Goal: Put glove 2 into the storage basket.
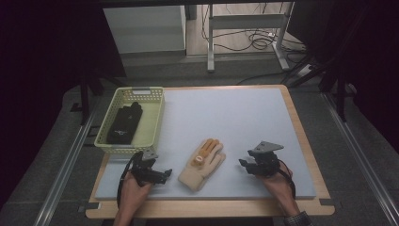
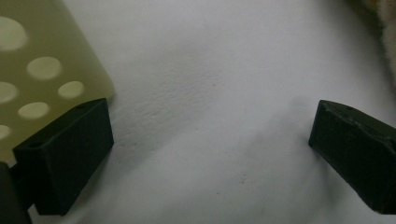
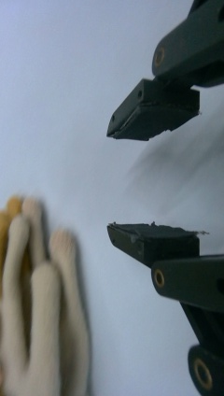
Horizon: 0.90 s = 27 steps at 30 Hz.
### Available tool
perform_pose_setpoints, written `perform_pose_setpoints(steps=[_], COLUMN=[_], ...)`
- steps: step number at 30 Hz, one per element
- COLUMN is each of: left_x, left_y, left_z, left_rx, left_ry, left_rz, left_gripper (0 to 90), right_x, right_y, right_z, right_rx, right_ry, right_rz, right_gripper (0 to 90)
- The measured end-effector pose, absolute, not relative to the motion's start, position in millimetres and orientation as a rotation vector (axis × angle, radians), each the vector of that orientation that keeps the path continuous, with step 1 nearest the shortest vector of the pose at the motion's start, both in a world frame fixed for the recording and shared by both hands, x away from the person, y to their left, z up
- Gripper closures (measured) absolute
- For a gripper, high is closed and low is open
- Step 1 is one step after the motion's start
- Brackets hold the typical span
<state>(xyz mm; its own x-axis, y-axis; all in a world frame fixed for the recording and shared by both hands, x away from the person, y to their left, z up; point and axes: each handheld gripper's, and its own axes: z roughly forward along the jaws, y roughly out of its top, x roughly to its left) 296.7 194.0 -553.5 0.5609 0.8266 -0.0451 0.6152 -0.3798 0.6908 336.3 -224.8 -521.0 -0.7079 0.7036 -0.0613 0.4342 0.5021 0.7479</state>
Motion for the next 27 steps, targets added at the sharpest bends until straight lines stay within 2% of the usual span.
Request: perform_pose_setpoints(steps=[7,11,16,22,24,25,27], left_x=[296.1,294.5,290.2,288.3,290.2,291.4,296.0], left_y=[193.8,192.6,183.5,154.7,141.5,133.4,116.4], left_z=[-553.2,-549.4,-531.9,-505.2,-500.5,-498.1,-494.8], left_rx=[2.122,2.132,2.105,2.11,2.133,2.147,2.171], left_ry=[1.155,1.158,1.114,1.019,0.993,0.974,0.928], left_rz=[0.406,0.396,0.332,0.286,0.291,0.295,0.288], left_gripper=[0.6,4.7,5.3,6.6,12.1,12.1,20.2], right_x=[344.8,353.0,353.1,353.3,353.3,353.3,353.3], right_y=[-253.8,-265.5,-265.1,-265.5,-265.5,-265.5,-265.6], right_z=[-523.6,-529.9,-530.3,-530.4,-530.5,-530.5,-530.5], right_rx=[1.022,1.093,1.092,1.093,1.094,1.094,1.093], right_ry=[2.306,2.31,2.312,2.313,2.313,2.313,2.314], right_rz=[0.981,0.995,0.99,0.993,0.993,0.993,0.994], right_gripper=[37.1,32.2,30.7,30.5,30.4,30.3,30.1])
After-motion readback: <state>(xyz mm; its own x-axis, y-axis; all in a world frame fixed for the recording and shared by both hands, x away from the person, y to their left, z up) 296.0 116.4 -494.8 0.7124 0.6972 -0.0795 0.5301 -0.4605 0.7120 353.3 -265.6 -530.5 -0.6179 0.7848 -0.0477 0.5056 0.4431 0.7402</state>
